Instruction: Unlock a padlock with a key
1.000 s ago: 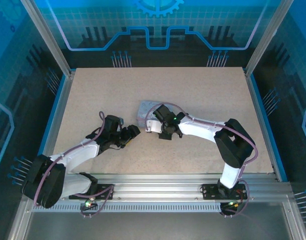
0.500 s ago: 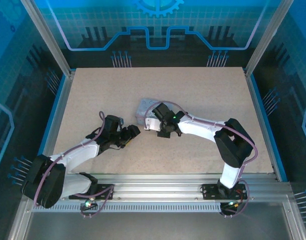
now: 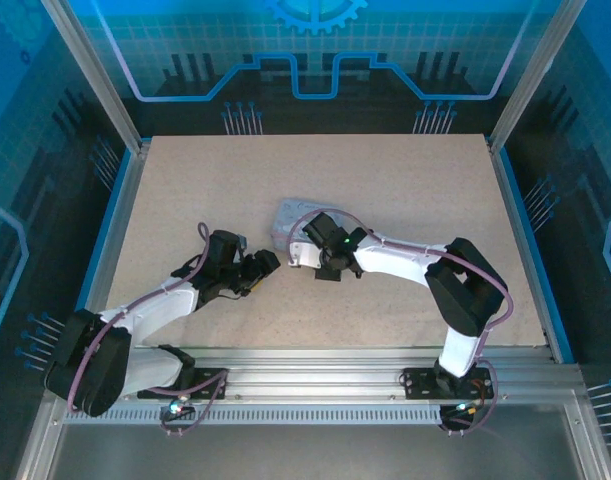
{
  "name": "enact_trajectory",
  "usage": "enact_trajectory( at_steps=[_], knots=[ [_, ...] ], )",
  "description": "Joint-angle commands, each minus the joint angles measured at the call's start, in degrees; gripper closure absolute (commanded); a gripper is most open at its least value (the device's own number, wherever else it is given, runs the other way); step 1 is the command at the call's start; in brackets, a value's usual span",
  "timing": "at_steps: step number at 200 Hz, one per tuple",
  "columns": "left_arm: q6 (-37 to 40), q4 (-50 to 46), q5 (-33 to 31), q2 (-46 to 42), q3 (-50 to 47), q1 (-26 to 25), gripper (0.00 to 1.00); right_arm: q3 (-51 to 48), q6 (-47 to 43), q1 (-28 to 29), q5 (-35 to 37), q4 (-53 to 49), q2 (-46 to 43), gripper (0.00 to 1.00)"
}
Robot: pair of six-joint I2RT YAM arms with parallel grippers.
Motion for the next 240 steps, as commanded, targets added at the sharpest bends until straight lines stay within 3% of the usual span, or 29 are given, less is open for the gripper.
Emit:
enact_trajectory(
  at_steps=[1,179,240],
  knots=[
    [-0.4,0.1,1.5,-0.1,0.2,0.3,0.28,1.3,-0.7,1.0,0.0,0.3,-0.5,1.00],
    [-0.6,-1.3,0.9,-2.3,0.1,0.3,0.27,7.9,-3.4,2.8,-0.5,1.0,5.0,1.00],
    [-0.1,-3.3,-0.4,-5.2,-0.4,0.6,0.27,2.9,-1.7,2.5,0.7,2.4,0.8,1.00]
  ],
)
